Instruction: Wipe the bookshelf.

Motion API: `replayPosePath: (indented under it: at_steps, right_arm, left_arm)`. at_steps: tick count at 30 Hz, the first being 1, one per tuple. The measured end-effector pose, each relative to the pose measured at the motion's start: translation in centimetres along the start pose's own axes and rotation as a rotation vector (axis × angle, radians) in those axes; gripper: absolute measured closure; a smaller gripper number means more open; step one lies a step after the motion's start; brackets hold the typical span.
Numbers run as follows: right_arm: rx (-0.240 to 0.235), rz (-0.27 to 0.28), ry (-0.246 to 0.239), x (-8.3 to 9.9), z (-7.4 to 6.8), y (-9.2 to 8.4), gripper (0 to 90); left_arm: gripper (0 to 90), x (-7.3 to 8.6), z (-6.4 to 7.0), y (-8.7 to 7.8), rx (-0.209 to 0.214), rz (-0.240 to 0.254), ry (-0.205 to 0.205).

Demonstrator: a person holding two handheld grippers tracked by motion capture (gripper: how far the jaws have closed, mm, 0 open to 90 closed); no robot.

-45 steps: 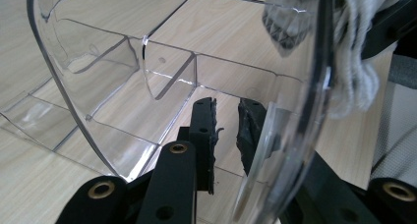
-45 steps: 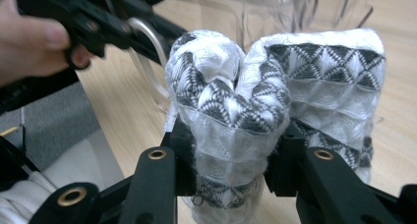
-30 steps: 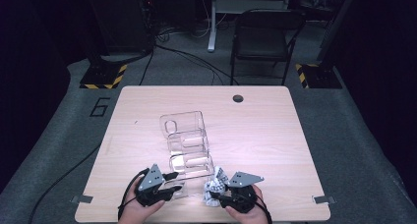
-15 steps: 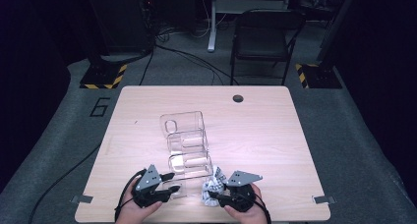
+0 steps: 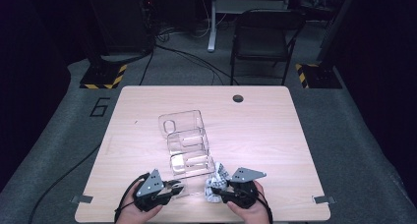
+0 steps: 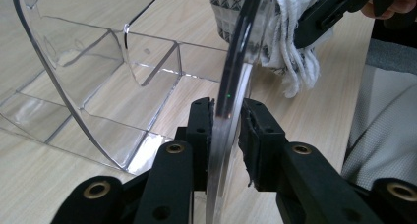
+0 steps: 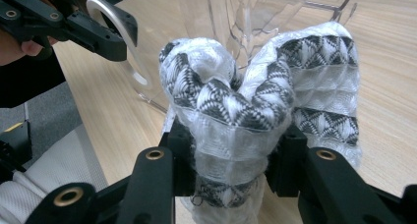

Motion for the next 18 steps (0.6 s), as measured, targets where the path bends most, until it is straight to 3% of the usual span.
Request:
replayPosePath:
  at_steps: [4,13,17,18]
  right_arm:
    - [0.007,0.003,0.011,0.1,0.3,-0.2,61.9]
    - [0.052,0.042,0.028,0.0,0.4,-1.4,61.7]
    - [0.039,0.130,0.050,-0.8,-0.1,-2.7,61.7]
    - [0.039,0.130,0.050,-0.8,-0.1,-2.7,61.7]
  left_arm:
    - [79.9,-0.3,0.1,0.2,-0.001,0.007,0.002]
    - [84.2,-1.3,1.5,1.6,0.048,0.020,0.022]
    - [84.2,-1.9,2.2,2.5,0.072,0.024,0.029]
    - [84.2,-1.9,2.2,2.5,0.072,0.024,0.029]
Point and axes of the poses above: each handheld gripper's, and its own axes: y roughly forward along the jaws, x roughly out of its underside, z roughly to its right, the point moved 6 cm from there along y, roughly forward along the jaws, and after that the axes turned 4 degrees about -x, right-handed, at the moved point
